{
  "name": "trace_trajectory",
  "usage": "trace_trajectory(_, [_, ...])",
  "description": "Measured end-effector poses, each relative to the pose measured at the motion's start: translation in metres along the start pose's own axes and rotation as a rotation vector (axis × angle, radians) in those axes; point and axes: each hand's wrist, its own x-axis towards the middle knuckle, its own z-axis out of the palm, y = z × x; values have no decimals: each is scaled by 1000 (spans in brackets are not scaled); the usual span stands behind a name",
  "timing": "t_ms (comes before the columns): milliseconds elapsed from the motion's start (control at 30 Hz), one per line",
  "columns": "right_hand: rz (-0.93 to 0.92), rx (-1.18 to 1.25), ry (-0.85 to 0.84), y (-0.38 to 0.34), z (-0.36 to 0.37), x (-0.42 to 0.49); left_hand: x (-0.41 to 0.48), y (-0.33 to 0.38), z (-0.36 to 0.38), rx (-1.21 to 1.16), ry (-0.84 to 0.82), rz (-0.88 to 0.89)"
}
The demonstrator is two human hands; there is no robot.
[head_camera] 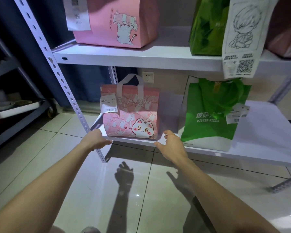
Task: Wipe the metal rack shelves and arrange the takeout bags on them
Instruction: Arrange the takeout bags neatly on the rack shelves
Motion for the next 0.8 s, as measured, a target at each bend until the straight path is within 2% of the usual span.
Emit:
trace_trajectory(100, [-37,14,19,-9,-3,6,-4,1,-4,-119,81,68])
trace_trajectory(267, [-96,60,-64,-27,-1,14,-7,6,-8,-209,156,114])
trace_trajectory(633, [-57,49,-44,-30,-11,1,-10,-1,-11,-233,103,125])
trace_trajectory(800, [-66,-62,-148,-24,-35,-13,-34,18,-19,-199,47,206])
